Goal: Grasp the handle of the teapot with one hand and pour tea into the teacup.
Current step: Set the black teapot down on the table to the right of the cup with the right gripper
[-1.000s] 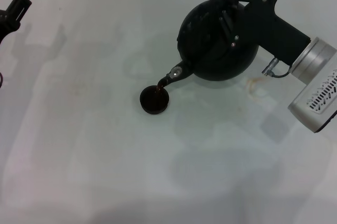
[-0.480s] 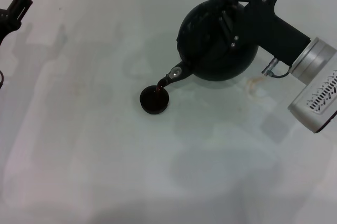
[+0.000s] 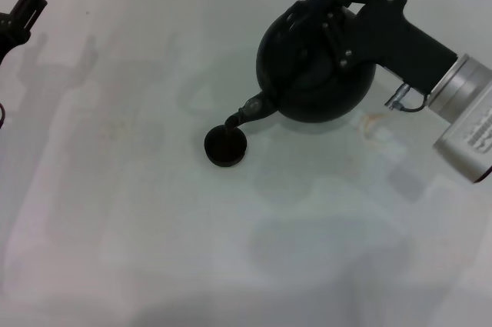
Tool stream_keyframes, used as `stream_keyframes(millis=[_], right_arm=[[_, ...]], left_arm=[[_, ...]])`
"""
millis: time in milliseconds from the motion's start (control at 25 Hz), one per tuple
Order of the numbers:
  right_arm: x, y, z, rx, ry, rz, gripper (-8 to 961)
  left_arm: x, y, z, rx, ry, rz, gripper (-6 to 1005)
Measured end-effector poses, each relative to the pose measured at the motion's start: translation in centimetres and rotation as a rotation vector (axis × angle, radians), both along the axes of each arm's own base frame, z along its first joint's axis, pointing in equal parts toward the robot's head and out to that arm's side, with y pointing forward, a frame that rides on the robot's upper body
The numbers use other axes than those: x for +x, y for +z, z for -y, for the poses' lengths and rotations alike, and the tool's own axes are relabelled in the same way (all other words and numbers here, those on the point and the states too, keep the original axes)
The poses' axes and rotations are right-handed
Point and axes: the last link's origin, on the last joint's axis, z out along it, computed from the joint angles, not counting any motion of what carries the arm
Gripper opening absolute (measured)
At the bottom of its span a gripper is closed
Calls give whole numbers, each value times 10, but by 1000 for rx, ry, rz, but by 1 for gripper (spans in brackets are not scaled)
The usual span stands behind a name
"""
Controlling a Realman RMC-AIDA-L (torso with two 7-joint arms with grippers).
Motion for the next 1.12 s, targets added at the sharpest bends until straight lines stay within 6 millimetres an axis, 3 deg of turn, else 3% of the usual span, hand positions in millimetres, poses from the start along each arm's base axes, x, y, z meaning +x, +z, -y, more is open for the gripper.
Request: stream_keyframes(millis=[640,840,1120], right_arm=[[-4,12,0,-279,-198,-426,163],[13,20,1,-286,-280,-495,171],[47,39,23,-200,-357,-576,181]], left_arm=[[-1,0,1,0,4,0,891],[-1,0,1,-1,4,0,891],[-1,-1,2,-4,2,-1,890]])
